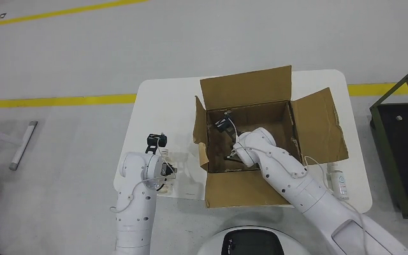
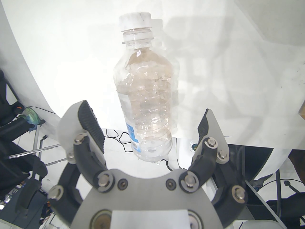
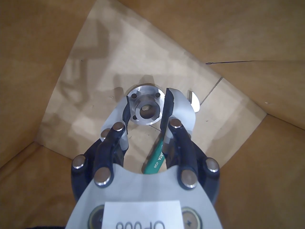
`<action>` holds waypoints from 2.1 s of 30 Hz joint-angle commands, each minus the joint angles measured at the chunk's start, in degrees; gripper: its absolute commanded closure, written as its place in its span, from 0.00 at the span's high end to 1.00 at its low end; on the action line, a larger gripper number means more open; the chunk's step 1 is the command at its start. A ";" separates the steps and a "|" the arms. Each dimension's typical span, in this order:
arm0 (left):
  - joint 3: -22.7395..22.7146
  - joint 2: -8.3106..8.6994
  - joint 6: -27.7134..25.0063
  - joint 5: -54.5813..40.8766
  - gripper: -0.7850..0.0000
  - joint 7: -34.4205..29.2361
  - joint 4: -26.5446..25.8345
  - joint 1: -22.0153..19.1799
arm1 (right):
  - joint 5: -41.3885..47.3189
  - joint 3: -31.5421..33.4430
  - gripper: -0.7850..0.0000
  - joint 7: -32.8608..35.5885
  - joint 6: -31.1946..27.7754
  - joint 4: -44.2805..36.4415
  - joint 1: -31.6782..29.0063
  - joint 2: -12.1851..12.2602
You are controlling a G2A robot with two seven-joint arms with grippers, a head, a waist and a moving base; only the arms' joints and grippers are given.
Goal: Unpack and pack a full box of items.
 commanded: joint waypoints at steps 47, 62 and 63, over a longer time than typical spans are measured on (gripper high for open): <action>0.00 0.00 0.00 0.00 1.00 0.00 0.00 0.00 | -3.45 2.91 0.00 0.27 -0.88 0.39 -0.64 -1.89; 0.00 0.00 0.00 0.00 1.00 0.00 0.00 0.00 | 21.15 21.73 0.00 -2.73 -4.61 -19.57 -11.74 0.31; 0.00 0.00 0.00 0.00 1.00 0.00 0.00 0.00 | 25.90 23.76 0.00 -3.13 -5.59 -20.39 -12.76 0.42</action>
